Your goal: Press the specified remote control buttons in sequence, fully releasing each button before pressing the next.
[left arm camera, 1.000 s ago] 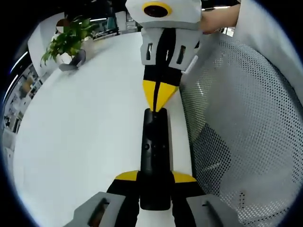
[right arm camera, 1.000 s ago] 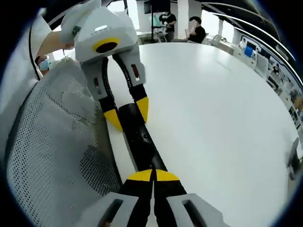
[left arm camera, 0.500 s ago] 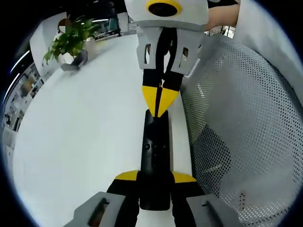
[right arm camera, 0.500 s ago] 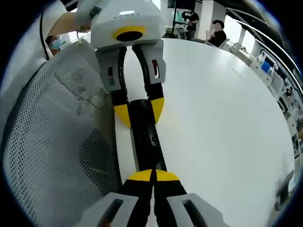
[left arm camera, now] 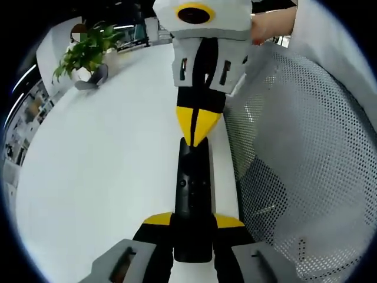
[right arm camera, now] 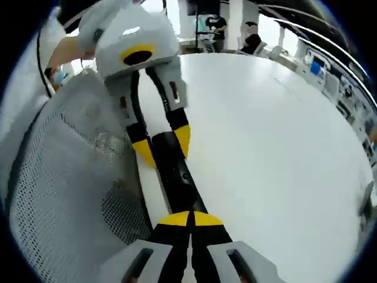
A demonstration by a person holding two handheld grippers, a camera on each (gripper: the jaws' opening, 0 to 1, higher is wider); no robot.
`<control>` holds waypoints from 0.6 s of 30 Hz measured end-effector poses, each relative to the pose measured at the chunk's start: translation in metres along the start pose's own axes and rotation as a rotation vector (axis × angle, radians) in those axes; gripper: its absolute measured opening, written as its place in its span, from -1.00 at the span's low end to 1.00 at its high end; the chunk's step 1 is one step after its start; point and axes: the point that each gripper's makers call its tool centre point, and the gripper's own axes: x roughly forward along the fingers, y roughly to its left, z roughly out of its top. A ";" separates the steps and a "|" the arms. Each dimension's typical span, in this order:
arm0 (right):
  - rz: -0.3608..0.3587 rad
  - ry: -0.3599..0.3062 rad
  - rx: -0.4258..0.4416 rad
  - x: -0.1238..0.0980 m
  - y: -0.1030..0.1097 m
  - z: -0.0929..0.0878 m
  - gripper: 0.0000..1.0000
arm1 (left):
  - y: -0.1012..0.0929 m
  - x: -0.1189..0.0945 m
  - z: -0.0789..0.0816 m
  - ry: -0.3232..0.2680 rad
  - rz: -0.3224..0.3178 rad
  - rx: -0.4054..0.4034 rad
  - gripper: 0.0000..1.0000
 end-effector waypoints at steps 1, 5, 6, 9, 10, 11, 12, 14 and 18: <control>-0.006 -0.026 -0.008 -0.001 -0.001 0.004 -1.00 | 0.000 0.000 0.000 0.005 -0.002 0.006 -0.53; -0.015 0.030 -0.203 0.001 0.004 0.004 -1.00 | 0.000 0.000 0.000 0.017 -0.007 0.012 -0.53; -0.011 0.042 -0.244 0.004 0.006 0.004 -1.00 | 0.000 0.000 0.000 0.017 -0.008 0.012 -0.53; -0.013 0.069 -0.305 0.011 0.010 0.007 -1.00 | 0.000 0.000 0.000 0.016 -0.007 0.011 -0.53; -0.007 0.070 -0.300 0.013 0.011 0.008 -1.00 | 0.000 0.000 0.000 0.015 -0.005 0.008 -0.53; -0.002 0.085 -0.305 0.014 0.012 0.008 -1.00 | 0.000 0.000 0.000 0.016 -0.004 0.004 -0.53; -0.018 0.097 -0.330 0.014 0.010 0.007 -1.00 | 0.000 0.000 0.001 0.019 -0.004 0.004 -0.53; -0.012 0.108 -0.361 0.013 0.011 0.007 -1.00 | 0.001 0.000 0.001 0.028 -0.009 0.008 -0.53; -0.020 0.131 -0.413 0.015 0.011 0.007 -1.00 | 0.001 0.001 0.001 0.042 -0.014 0.017 -0.53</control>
